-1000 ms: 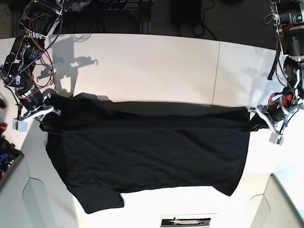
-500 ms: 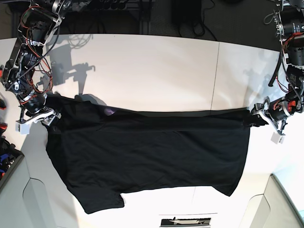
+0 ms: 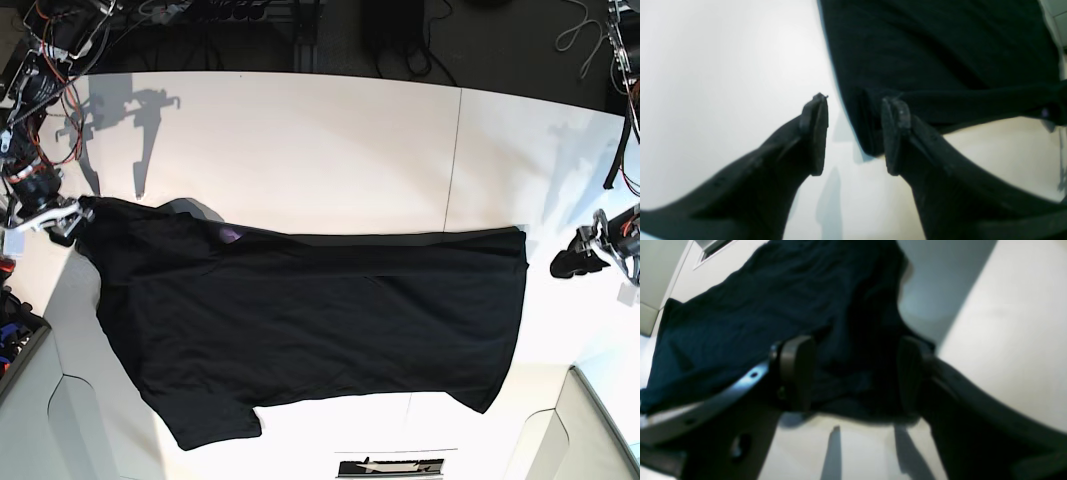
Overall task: Layout the t-shirt on the table in an organized manner, then fold the t-shirt properly
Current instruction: 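Regrasp the folded edge with both grippers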
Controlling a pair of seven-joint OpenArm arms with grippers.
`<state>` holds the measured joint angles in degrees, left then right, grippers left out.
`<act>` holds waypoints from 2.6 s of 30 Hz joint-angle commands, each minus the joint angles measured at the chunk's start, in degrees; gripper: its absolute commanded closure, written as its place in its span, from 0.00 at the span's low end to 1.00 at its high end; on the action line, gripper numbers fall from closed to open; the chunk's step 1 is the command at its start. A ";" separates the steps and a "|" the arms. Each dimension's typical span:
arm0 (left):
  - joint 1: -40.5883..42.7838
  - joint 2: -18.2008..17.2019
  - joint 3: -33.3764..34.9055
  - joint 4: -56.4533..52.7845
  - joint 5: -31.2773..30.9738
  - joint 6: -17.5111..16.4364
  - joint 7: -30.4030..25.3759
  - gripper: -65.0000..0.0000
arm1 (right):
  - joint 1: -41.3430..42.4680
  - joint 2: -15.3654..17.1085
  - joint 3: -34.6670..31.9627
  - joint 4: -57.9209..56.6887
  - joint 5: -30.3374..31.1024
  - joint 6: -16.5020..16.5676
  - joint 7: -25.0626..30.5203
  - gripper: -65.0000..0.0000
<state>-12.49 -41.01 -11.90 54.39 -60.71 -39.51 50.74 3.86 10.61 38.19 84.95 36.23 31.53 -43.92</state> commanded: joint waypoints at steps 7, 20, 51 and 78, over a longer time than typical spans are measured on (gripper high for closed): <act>6.43 -1.53 -0.68 0.72 -3.69 -0.49 -0.31 0.56 | -5.38 0.98 4.15 0.83 1.36 0.20 1.51 0.42; 12.50 4.90 -7.37 0.72 -4.72 -0.49 -0.81 0.44 | -7.06 0.94 4.35 -3.23 2.80 0.17 5.66 0.42; 5.64 11.67 -4.17 0.70 7.82 -0.49 -8.98 0.44 | 1.14 -5.86 2.93 -6.14 0.46 -0.72 7.08 0.41; 3.02 8.83 -4.20 3.89 18.86 -0.49 -13.09 1.00 | 4.66 -4.98 2.99 -9.62 -0.70 -0.63 6.49 1.00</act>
<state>-8.27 -30.55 -15.70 57.17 -41.04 -40.14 38.85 7.73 4.60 41.12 74.02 34.17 30.24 -38.72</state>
